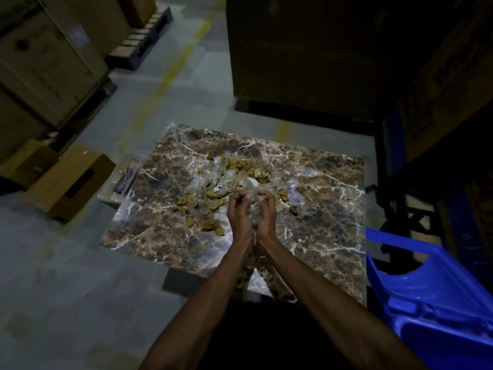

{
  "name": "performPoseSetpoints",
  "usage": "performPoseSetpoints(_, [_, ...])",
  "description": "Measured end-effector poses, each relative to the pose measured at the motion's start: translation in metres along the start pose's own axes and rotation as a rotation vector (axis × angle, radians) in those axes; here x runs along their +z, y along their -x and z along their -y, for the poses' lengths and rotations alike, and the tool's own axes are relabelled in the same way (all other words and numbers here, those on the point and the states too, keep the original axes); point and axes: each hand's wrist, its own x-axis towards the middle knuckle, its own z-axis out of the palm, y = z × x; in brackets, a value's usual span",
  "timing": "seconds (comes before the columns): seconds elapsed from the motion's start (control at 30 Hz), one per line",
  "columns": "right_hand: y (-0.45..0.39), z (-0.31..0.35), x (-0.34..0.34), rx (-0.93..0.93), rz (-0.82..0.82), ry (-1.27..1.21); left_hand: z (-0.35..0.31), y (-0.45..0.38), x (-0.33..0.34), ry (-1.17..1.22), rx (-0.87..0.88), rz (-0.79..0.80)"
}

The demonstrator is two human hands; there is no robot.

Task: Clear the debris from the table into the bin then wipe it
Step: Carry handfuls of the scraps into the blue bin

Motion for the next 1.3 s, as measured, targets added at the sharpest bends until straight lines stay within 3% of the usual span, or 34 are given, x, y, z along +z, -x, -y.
performPoseSetpoints(0.6, [0.051,0.006,-0.017,-0.016,0.147,-0.009,0.007,0.051,-0.006,0.035,0.001,-0.09])
performPoseSetpoints(0.9, [0.056,0.015,-0.002,-0.086,0.04,-0.006,0.005,0.04,-0.013,-0.002,-0.031,0.026])
performPoseSetpoints(1.3, [0.082,0.018,0.002,-0.11,-0.282,0.032,0.009,0.045,-0.023,-0.021,-0.151,0.292])
